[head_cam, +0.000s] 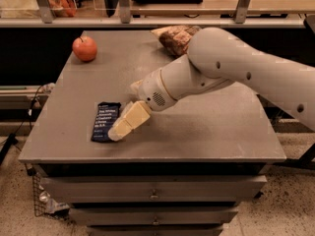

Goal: Move rxbar blueberry near brown chip bag

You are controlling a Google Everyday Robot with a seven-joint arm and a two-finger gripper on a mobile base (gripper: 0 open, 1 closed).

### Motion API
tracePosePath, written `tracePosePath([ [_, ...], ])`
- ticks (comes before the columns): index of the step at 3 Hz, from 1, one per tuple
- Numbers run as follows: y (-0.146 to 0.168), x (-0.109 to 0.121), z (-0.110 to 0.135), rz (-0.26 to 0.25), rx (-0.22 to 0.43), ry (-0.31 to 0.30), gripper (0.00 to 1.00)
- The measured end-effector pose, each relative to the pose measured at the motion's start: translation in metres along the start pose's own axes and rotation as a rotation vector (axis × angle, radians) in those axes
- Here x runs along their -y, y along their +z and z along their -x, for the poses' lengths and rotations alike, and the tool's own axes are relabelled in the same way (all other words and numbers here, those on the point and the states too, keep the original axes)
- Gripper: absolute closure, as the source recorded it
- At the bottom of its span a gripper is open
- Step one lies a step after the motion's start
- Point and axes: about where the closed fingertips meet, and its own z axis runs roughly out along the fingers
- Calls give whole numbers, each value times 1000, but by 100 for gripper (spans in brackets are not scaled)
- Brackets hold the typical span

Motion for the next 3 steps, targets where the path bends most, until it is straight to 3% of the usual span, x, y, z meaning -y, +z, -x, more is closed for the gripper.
tracePosePath([
  [1,16,-10,-3,24,22,-32,0],
  [2,27,-14,-8,30,33,-55,15],
  [3,30,-15,-7,26,38,-66,38],
])
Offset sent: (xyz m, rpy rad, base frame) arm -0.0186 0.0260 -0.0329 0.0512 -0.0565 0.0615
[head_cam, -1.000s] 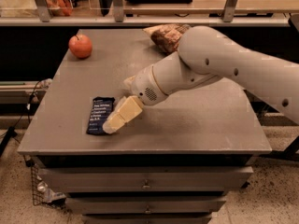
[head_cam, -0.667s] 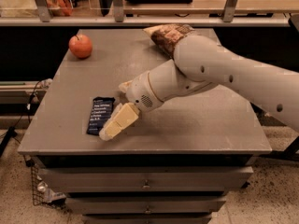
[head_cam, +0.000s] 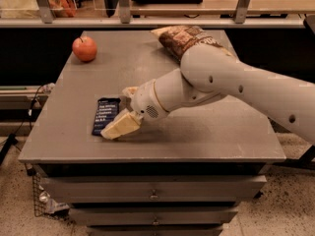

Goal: Move rxbar blueberry near brown chip bag

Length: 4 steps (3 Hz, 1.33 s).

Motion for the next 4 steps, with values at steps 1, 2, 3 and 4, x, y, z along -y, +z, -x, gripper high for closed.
tracePosePath([
  [1,-1,0,2,0,0,0,62],
  [2,-2,0,2,0,0,0,93],
  [3,-2,0,4,0,0,0,100],
  [4,-3,-1,5,0,0,0,100],
])
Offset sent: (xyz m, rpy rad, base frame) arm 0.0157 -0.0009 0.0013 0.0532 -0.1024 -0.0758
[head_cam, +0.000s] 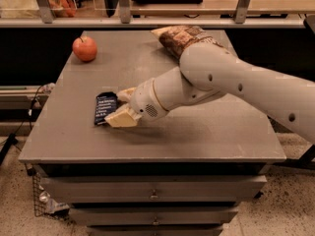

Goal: Move rxbar blueberry near brown chip bag

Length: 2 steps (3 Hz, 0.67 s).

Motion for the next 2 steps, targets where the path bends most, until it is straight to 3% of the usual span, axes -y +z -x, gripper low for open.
tracePosePath([
  [2,0,0,0,0,0,0,100],
])
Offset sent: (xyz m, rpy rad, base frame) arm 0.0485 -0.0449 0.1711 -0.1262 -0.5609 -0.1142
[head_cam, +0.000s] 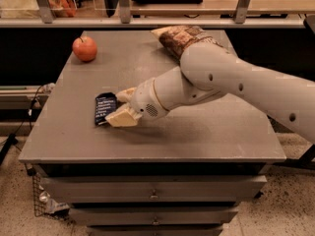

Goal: Move rxbar blueberry near brown chip bag

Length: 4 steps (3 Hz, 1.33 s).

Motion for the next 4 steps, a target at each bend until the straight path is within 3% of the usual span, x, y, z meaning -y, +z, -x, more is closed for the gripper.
tracePosePath([
  [1,0,0,1,0,0,0,89],
  [2,-1,0,1,0,0,0,99],
  [4,-1,0,2,-1,0,-1,100],
])
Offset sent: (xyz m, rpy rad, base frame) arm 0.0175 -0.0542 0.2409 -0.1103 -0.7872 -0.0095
